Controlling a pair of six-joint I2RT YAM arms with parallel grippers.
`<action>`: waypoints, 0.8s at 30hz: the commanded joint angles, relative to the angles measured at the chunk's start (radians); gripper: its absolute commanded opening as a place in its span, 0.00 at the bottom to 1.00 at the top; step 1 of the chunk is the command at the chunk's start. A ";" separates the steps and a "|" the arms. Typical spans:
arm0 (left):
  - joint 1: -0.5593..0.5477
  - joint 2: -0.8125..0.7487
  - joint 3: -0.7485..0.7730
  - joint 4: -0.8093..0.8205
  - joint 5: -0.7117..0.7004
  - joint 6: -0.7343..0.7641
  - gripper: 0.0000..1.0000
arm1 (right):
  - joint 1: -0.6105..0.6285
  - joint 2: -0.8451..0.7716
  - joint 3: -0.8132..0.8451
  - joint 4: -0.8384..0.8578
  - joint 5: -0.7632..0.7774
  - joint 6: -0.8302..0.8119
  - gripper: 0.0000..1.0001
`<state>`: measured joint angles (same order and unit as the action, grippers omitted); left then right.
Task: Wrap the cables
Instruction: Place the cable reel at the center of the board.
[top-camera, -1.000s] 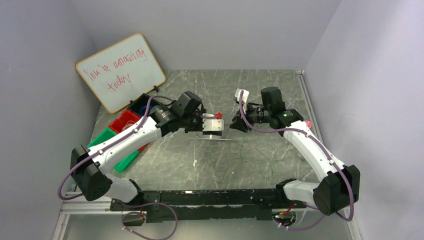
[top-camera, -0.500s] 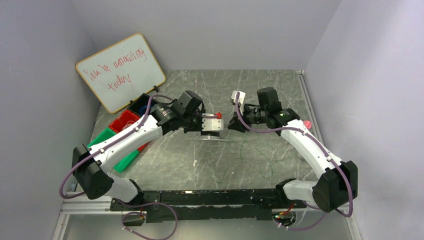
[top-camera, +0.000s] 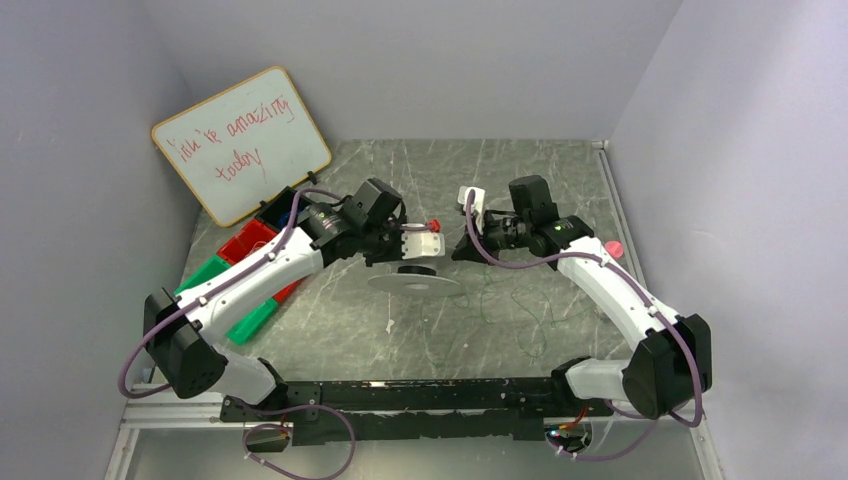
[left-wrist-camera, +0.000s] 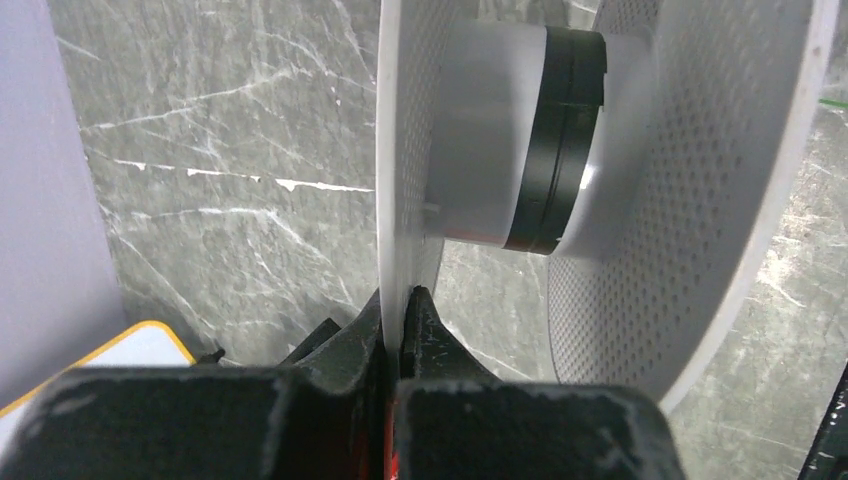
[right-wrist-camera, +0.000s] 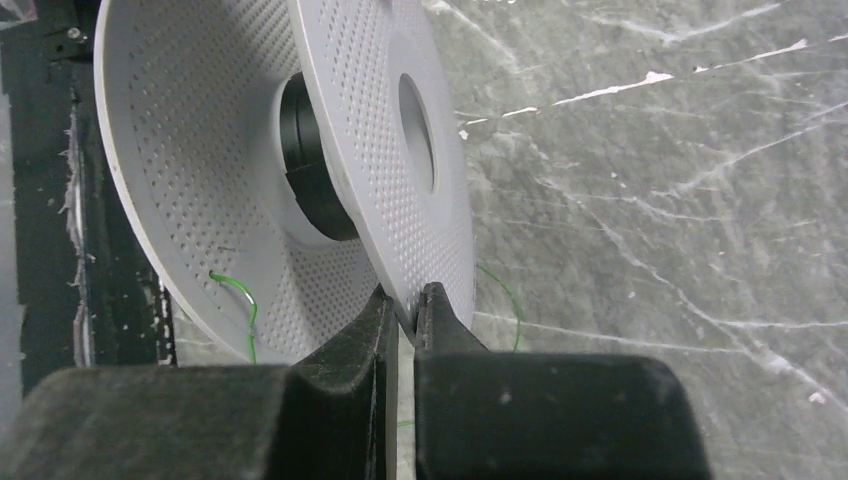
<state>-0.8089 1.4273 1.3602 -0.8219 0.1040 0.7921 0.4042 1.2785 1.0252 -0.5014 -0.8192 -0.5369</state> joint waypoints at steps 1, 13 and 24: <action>-0.025 -0.004 0.062 0.158 -0.015 -0.019 0.03 | -0.008 -0.004 0.008 0.097 0.049 0.108 0.00; 0.015 -0.001 0.055 0.402 -0.279 -0.097 0.35 | -0.024 -0.022 -0.005 0.183 0.194 0.211 0.00; 0.050 -0.002 0.039 0.578 -0.450 -0.121 0.45 | -0.049 -0.033 -0.012 0.232 0.265 0.289 0.00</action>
<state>-0.7692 1.4441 1.3708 -0.3603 -0.2668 0.7090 0.3634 1.2743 1.0046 -0.3725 -0.5888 -0.3202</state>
